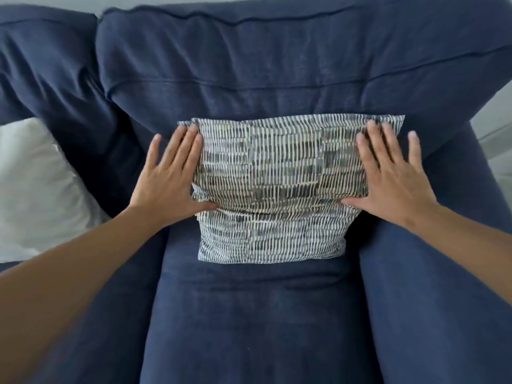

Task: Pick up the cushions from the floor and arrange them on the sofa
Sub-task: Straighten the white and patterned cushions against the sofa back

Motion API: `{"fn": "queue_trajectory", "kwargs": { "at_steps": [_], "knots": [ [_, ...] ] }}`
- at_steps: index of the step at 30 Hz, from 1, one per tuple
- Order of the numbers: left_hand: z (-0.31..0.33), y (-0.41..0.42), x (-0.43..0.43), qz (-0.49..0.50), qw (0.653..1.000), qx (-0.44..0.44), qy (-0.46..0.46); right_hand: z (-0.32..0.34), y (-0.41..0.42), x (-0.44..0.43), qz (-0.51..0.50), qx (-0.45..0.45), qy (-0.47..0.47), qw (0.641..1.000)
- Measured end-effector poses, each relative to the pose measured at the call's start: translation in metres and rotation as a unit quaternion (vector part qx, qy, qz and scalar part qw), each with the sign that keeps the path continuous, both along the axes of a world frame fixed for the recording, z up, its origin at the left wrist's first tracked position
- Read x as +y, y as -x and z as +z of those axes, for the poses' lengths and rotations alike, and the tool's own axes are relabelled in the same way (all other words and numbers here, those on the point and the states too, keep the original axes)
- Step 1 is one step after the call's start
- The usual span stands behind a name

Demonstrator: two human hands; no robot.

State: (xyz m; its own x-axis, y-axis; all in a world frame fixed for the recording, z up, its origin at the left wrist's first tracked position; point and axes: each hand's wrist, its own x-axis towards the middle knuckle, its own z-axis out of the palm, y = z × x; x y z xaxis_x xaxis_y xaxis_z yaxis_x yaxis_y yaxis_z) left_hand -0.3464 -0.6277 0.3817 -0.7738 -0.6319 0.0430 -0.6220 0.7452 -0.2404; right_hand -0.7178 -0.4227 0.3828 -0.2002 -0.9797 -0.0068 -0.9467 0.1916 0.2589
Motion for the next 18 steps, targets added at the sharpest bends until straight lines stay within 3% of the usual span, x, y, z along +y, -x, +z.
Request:
{"fn": "queue_trajectory", "kwargs": {
  "at_steps": [4,7,8,10,12,14,18],
  "knots": [
    [0.012,-0.027,0.029,0.062,0.991,0.096,-0.066,0.024,-0.023,0.027,-0.082,-0.136,0.057,0.986],
    [0.018,-0.029,0.081,-0.003,0.949,0.278,-0.149,0.043,-0.074,0.048,-0.079,-0.350,0.125,0.925],
    [0.017,-0.024,0.097,-0.021,0.929,0.305,-0.206,0.046,-0.090,0.049,-0.085,-0.426,0.088,0.896],
    [0.014,0.000,0.121,-0.018,0.892,0.256,-0.373,0.038,-0.114,0.038,-0.115,-0.568,-0.099,0.809],
    [-0.003,0.031,0.127,0.005,0.851,0.131,-0.509,0.012,-0.127,0.017,-0.121,-0.626,-0.266,0.723],
    [-0.022,0.056,0.122,0.008,0.828,0.030,-0.560,-0.017,-0.129,-0.003,-0.113,-0.596,-0.332,0.722],
    [-0.078,0.044,0.092,0.095,0.806,-0.135,-0.569,-0.061,-0.096,-0.007,-0.146,-0.474,-0.364,0.788]
  ]
}}
